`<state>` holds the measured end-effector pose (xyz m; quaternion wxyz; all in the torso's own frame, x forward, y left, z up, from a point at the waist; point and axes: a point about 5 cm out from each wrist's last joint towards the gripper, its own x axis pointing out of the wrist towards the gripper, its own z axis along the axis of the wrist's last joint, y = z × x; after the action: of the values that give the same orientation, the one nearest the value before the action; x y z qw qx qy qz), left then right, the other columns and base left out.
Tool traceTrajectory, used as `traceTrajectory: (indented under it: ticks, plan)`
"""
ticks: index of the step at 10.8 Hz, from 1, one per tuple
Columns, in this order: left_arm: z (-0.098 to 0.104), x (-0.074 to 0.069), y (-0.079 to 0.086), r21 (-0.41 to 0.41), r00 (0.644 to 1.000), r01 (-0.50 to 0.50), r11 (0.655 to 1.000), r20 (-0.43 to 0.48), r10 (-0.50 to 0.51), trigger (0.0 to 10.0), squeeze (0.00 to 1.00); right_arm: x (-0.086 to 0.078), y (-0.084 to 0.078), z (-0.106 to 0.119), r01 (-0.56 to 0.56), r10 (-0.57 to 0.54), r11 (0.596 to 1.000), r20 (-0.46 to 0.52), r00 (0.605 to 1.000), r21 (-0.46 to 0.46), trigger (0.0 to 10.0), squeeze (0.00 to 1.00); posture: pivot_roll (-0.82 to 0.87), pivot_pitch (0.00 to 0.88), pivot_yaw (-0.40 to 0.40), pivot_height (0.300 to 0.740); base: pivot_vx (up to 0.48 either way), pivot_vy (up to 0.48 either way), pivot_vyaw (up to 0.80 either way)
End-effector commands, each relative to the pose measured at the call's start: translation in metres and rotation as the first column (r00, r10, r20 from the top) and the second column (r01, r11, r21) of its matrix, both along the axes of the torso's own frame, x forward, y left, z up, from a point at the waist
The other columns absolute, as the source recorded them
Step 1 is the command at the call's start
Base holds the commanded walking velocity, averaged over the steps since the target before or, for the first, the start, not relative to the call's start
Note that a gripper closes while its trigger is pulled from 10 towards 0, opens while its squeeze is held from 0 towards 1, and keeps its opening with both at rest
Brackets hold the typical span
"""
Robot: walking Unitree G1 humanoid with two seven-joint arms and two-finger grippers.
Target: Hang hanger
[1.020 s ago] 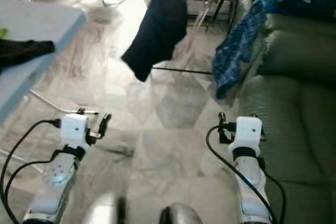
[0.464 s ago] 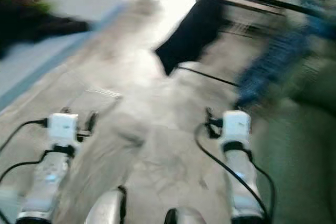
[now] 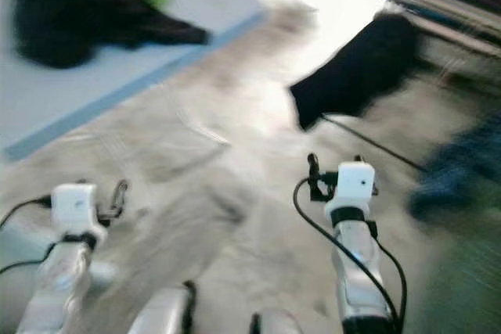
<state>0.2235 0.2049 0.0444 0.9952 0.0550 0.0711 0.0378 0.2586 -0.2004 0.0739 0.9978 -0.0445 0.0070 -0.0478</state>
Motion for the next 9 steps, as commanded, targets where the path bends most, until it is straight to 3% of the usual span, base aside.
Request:
traceTrajectory:
  ticks: [1, 4, 6, 9]
  plan:
    - [-0.001, -0.002, -0.005, 0.018, 1.000, 0.020, 1.000, 0.007, -0.020, 10.0, 0.00, -0.005, -0.003, -0.006, 0.024, -0.024, 1.000, -0.016, 1.000, 0.001, 10.0, 0.00, 0.05, 0.102, -0.037, 0.740, 0.000, 0.000, 0.80]
    - [0.001, -0.006, -0.010, 0.061, 0.998, -0.055, 0.997, 0.030, 0.053, 10.0, 0.00, -0.007, 0.000, -0.013, 0.022, -0.022, 1.000, -0.027, 0.999, 0.005, 10.0, 0.00, 0.06, 0.131, -0.017, 0.740, 0.000, 0.000, 0.80]
    - [0.005, -0.007, -0.008, 0.088, 0.998, -0.050, 0.995, 0.041, 0.046, 10.0, 0.00, -0.003, -0.007, -0.007, 0.050, -0.050, 0.998, -0.003, 0.999, 0.031, 10.0, 0.00, 0.06, 0.146, -0.020, 0.740, 0.000, 0.000, 0.80]
    - [0.015, -0.005, -0.014, 0.135, 0.996, -0.014, 0.991, 0.095, 0.001, 10.0, 0.00, -0.006, -0.004, -0.009, 0.024, -0.024, 0.998, -0.008, 1.000, 0.063, 10.0, 0.00, 0.06, 0.161, -0.026, 0.740, 0.000, 0.000, 0.80]
